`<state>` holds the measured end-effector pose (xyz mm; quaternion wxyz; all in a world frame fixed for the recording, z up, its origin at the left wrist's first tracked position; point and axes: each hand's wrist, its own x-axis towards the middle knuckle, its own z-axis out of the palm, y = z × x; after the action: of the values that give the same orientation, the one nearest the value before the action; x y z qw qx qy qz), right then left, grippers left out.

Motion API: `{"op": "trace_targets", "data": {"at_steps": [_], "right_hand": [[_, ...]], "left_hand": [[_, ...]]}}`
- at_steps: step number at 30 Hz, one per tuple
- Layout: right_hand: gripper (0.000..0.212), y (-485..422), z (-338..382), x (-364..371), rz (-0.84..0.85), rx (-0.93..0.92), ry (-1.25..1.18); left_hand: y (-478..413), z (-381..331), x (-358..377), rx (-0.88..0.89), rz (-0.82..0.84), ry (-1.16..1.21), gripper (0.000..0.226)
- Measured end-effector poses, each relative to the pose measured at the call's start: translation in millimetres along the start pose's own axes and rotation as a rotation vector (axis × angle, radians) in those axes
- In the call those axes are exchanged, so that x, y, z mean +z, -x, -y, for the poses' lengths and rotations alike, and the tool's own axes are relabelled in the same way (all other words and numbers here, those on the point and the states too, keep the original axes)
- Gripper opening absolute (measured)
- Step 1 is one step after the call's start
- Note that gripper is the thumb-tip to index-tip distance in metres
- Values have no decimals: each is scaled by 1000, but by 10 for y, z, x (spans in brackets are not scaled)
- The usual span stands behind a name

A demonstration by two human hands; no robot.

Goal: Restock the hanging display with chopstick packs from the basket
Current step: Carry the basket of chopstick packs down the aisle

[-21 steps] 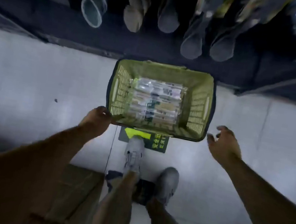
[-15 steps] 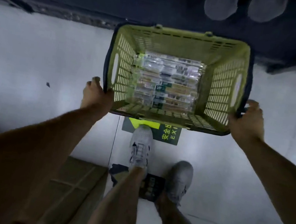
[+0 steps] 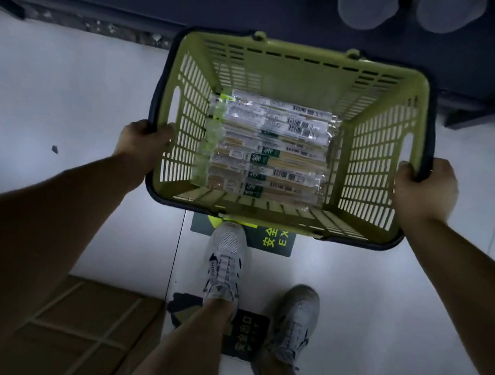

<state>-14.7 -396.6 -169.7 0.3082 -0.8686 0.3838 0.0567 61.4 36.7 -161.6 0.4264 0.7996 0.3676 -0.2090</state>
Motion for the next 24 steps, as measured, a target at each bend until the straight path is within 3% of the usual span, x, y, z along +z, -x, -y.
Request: {"op": "trace_targets", "data": {"at_steps": [9,18,24], "right_hand": [[22,1046,134,-1486,20,125,-70],[16,2568,660,-3934,-85,239,-144],[16,3196,765,-4834,-188,388,-211]], "left_hand": [[1510,-488,-743,30,-20,-153,44],[3572,-1768,-1869,264,60,-345,50],[4172,-2594,-1967,478,143,-512,42]]}}
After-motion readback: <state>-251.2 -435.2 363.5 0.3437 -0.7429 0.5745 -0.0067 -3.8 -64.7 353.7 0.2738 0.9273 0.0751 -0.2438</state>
